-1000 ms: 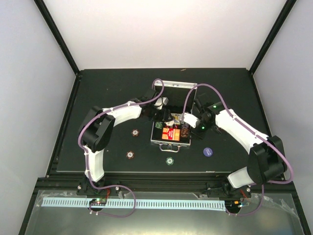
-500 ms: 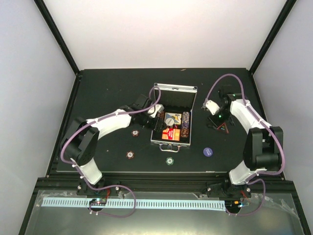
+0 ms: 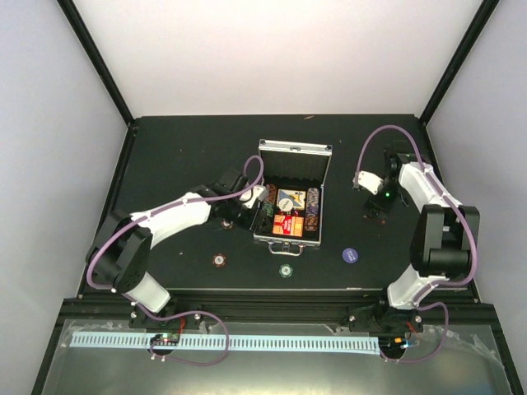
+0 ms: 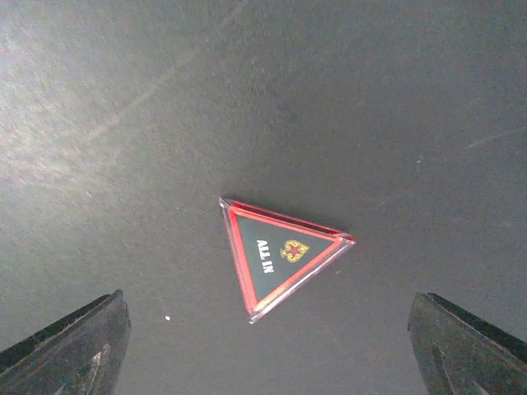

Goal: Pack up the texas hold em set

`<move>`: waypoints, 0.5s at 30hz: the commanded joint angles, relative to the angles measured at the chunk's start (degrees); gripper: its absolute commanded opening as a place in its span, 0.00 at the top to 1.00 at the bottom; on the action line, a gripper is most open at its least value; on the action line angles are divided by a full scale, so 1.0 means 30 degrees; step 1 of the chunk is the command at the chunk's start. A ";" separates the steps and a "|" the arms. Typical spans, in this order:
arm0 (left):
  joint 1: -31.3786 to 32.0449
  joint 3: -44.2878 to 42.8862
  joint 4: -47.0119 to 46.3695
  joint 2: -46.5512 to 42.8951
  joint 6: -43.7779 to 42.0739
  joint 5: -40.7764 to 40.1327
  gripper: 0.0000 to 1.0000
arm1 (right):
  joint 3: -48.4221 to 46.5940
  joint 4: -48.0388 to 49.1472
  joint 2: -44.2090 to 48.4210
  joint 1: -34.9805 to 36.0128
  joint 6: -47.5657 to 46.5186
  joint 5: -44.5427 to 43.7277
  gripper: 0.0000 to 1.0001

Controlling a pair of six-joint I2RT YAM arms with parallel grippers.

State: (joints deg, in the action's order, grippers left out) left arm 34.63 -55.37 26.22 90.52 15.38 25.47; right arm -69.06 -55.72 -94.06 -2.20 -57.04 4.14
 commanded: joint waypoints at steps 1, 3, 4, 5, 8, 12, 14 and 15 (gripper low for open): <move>0.0099 -0.0046 0.0692 -0.0760 -0.0408 -0.0564 0.42 | -0.0680 0.0250 -0.1466 -0.0349 -0.3395 -0.1116 0.05; 0.0095 0.0119 0.0792 -0.0950 -0.0358 -0.0704 0.42 | -0.1012 -0.0055 -0.2129 -0.0330 -0.3795 -0.1054 0.05; 0.0080 0.0247 0.0798 -0.1047 -0.0314 -0.0739 0.42 | -0.1145 -0.0087 -0.2443 -0.0342 -0.3896 -0.1058 0.05; 0.0104 0.0350 0.0792 -0.1140 -0.0254 -0.0777 0.42 | -0.1238 -0.0175 -0.2732 -0.0327 -0.4030 -0.1058 0.05; 0.0064 0.0633 0.0772 -0.1376 -0.0096 -0.0911 0.42 | -0.1575 -0.0244 -0.3514 -0.0334 -0.4096 -0.1001 0.05; 0.0065 0.0775 0.0839 -0.1534 -0.0028 -0.1068 0.42 | -0.1973 -0.0142 -0.4242 -0.0345 -0.3996 -0.1036 0.06; 0.0070 0.0777 0.0856 -0.1576 -0.0028 -0.1124 0.42 | -0.2078 -0.0068 -0.4500 -0.0348 -0.3959 -0.1192 0.07; 0.0077 0.0776 0.0876 -0.1601 -0.0031 -0.1136 0.42 | -0.2113 0.0003 -0.4615 -0.0348 -0.3917 -0.1266 0.07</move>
State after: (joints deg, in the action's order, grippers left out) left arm 34.63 -52.84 27.90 87.33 15.18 23.14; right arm -73.71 -55.72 -106.83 -2.94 -67.66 1.58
